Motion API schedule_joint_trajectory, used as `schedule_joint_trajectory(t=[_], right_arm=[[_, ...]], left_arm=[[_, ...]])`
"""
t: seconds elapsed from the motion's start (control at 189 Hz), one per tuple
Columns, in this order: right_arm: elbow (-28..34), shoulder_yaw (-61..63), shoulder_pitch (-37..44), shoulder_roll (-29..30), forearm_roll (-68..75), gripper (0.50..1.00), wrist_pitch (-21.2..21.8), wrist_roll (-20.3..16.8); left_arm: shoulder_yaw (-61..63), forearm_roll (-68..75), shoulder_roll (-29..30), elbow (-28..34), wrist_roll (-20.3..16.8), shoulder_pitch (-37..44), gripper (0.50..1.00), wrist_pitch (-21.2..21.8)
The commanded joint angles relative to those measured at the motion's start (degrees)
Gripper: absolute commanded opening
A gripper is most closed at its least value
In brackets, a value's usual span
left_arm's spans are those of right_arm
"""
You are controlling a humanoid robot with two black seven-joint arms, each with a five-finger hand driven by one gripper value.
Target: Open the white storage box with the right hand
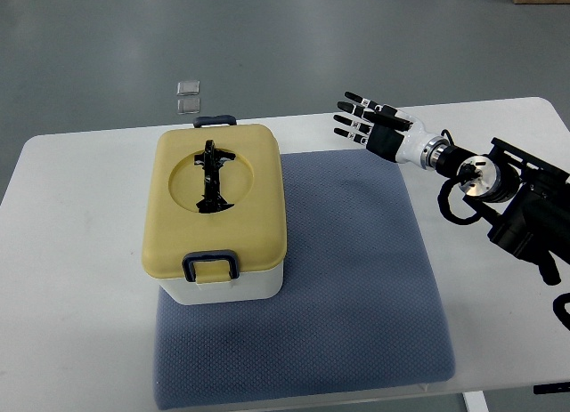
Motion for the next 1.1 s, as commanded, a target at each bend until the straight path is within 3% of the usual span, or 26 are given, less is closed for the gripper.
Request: schedule_joint_trajectory(t=[0.0,0.783,1.095], right_arm=[[0.00,0.00,0.02,-0.08,0.03,0.936,-0.03,0.00],[-0.17,-1.05,2.39,-2.10,-1.20,0.936,-0.55,-0.09],[0.00,-1.05,4.85,-4.47,-13.41,0.936,-0.99,0.44]], left_arm=[[0.12,0.00,0.00,-0.09,-0.09,0.00,1.000,0.00],[-0.32,-0.09,0.00,0.52,-0.09,0.00,1.000,0.00],[-0.32,-0.09,0.00,0.52,-0.09,0.00,1.000,0.00]])
